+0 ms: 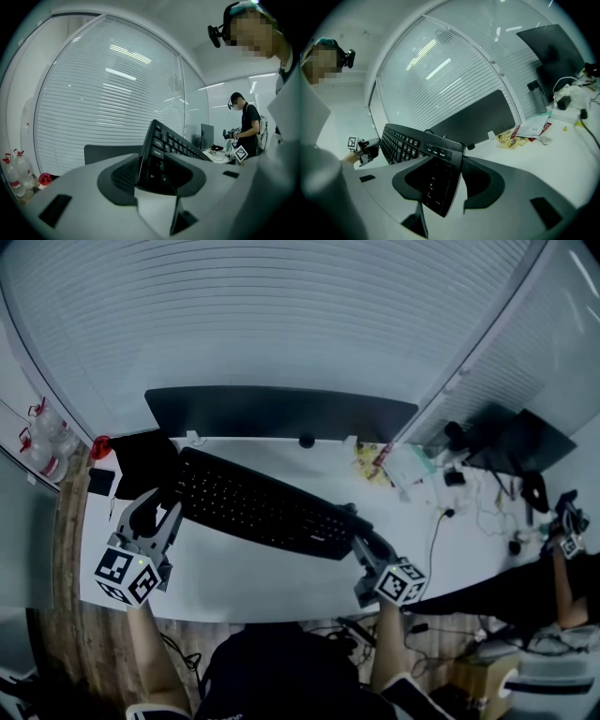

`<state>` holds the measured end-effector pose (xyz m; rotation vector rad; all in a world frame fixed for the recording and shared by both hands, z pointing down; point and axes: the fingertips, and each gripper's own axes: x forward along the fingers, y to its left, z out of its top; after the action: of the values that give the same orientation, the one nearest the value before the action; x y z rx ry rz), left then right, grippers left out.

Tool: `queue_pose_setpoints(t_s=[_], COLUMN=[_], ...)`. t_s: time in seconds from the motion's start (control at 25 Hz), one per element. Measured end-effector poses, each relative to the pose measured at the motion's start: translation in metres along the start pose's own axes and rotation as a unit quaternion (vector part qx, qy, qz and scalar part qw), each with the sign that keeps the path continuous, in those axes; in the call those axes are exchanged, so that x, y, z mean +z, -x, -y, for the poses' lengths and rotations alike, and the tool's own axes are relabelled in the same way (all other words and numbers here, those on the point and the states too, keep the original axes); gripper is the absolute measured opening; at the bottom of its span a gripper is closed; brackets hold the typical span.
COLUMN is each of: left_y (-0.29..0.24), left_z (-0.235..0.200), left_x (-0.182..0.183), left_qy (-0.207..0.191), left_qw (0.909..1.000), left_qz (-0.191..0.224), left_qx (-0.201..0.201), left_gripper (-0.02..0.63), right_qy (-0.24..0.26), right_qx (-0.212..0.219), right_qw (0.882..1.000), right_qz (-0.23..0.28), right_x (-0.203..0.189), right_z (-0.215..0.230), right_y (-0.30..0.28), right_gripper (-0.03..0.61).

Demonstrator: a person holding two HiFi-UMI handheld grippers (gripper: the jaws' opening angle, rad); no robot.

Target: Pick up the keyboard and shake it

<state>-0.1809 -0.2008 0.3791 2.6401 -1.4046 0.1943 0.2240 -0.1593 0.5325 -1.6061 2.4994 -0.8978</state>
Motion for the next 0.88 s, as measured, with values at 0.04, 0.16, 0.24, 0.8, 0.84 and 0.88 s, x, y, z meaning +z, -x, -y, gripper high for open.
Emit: queue_pose_setpoints(t_s=[0.04, 0.16, 0.24, 0.8, 0.84, 0.88], left_y=[-0.004, -0.003, 0.000, 0.002, 0.007, 0.011], left_z=[-0.001, -0.001, 0.001, -0.007, -0.006, -0.005], left_x=[-0.003, -0.005, -0.008, -0.003, 0.000, 0.001], left_qy=[-0.003, 0.002, 0.009, 0.014, 0.022, 0.027], left_qw=[1.0000, 1.0000, 0.9999, 0.9998, 0.9996, 0.9995], left_qz=[-0.004, -0.004, -0.005, 0.006, 0.011, 0.015], left_qx=[0.002, 0.003, -0.002, 0.014, 0.013, 0.010], left_gripper=[0.169, 0.169, 0.169, 0.169, 0.169, 0.169], right_qy=[0.001, 0.010, 0.018, 0.029, 0.033, 0.036], right_qx=[-0.005, -0.017, -0.017, -0.007, -0.005, -0.001], right_qw=[1.000, 1.000, 1.000, 1.000, 0.999, 0.999], right_qz=[-0.001, -0.002, -0.005, 0.002, 0.002, 0.000], right_x=[0.000, 0.004, 0.002, 0.018, 0.020, 0.020], right_z=[0.003, 0.003, 0.001, 0.003, 0.001, -0.001], right_y=[-0.001, 0.005, 0.012, -0.010, -0.009, -0.009], right_gripper=[0.179, 0.179, 0.179, 0.179, 0.179, 0.179])
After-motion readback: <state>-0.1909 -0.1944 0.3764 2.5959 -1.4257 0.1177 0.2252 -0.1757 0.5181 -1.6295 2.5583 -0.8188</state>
